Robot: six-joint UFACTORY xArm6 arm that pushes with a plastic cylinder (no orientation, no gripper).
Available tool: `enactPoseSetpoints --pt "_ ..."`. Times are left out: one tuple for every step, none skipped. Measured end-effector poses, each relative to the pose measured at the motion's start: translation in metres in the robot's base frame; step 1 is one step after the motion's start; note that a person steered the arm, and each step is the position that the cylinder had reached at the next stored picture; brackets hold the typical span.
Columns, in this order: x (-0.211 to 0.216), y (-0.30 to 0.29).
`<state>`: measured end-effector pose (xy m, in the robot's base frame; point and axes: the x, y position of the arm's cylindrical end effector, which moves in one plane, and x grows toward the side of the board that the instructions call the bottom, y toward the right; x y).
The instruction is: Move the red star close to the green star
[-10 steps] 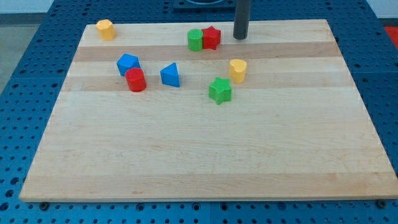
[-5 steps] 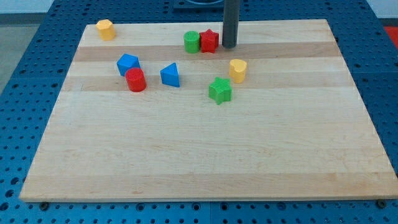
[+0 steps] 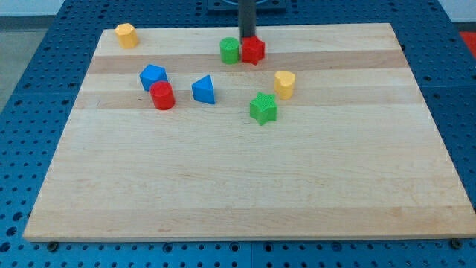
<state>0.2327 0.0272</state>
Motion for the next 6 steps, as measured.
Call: enactPoseSetpoints --pt "0.013 0.044" --pt "0.056 0.042" --pt "0.027 0.042" --pt "0.011 0.017" --pt "0.011 -0.012" --pt "0.008 -0.023"
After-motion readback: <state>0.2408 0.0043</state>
